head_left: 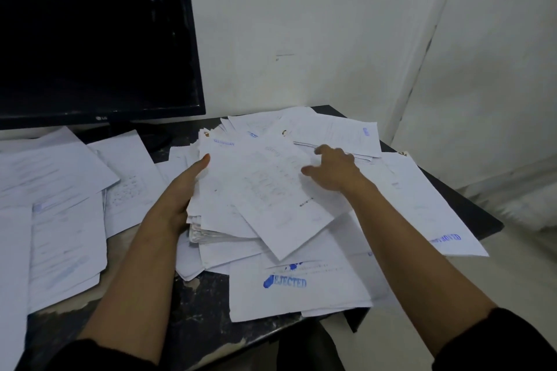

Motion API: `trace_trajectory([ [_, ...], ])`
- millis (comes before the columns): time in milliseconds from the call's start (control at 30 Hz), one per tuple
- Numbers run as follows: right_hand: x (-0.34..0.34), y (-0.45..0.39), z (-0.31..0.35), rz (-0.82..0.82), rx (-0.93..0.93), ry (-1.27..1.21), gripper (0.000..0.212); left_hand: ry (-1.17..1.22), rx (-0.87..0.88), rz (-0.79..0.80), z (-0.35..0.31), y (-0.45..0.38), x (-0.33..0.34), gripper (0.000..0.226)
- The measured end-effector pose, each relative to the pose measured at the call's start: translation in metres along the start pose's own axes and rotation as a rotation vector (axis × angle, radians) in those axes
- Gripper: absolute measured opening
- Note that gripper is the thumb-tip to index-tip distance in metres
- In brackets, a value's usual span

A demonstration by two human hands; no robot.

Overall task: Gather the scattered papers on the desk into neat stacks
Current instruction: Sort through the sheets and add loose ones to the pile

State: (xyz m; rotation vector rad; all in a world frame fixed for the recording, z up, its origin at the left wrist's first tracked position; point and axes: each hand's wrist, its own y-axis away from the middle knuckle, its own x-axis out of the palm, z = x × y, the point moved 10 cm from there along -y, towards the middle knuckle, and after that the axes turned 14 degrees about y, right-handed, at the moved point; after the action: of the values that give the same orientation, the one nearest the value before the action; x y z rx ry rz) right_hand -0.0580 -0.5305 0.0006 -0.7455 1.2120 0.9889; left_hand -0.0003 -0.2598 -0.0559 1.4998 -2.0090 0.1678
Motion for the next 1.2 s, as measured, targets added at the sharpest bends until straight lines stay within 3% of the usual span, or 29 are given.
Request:
trace_trajectory([
  [67, 0.014, 0.004, -0.015, 0.107, 0.087, 0.068, 0.074, -0.03, -0.012, -0.027, 0.001, -0.001, -0.003, 0.041],
  [100, 0.016, 0.005, -0.018, 0.101, 0.098, 0.063, 0.07, -0.046, -0.008, -0.033, 0.0, 0.0, -0.003, 0.041],
  [267, 0.006, 0.009, -0.004, -0.074, 0.111, 0.011, 0.019, -0.096, 0.069, -0.089, -0.007, -0.002, -0.006, 0.049],
  [467, 0.009, 0.011, 0.022, -0.102, 0.044, 0.067, 0.048, -0.192, 0.088, -0.12, -0.012, -0.005, -0.008, 0.025],
  [533, 0.003, 0.003, 0.011, -0.156, 0.072, 0.048, 0.044, -0.273, 0.104, -0.133, -0.014, -0.006, -0.012, 0.023],
  [633, -0.002, -0.019, -0.007, -0.234, 0.067, -0.004, 0.033, -0.346, 0.128, -0.136, -0.018, -0.013, -0.017, 0.042],
  [733, 0.002, -0.042, -0.015, -0.195, 0.035, 0.099, 0.034, -0.353, 0.167, -0.14, -0.025, -0.02, -0.015, 0.048],
  [933, 0.022, -0.084, -0.008, -0.096, -0.102, 0.173, 0.043, -0.293, 0.177, -0.177, -0.024, -0.032, -0.018, 0.043],
  [1067, 0.026, -0.097, -0.005, -0.075, -0.088, 0.151, 0.043, -0.277, 0.149, -0.174, -0.024, -0.037, -0.019, 0.037],
  [1200, 0.028, -0.106, -0.004, -0.087, -0.087, 0.312, 0.049, -0.284, 0.147, -0.167, -0.026, -0.038, -0.016, 0.03],
])
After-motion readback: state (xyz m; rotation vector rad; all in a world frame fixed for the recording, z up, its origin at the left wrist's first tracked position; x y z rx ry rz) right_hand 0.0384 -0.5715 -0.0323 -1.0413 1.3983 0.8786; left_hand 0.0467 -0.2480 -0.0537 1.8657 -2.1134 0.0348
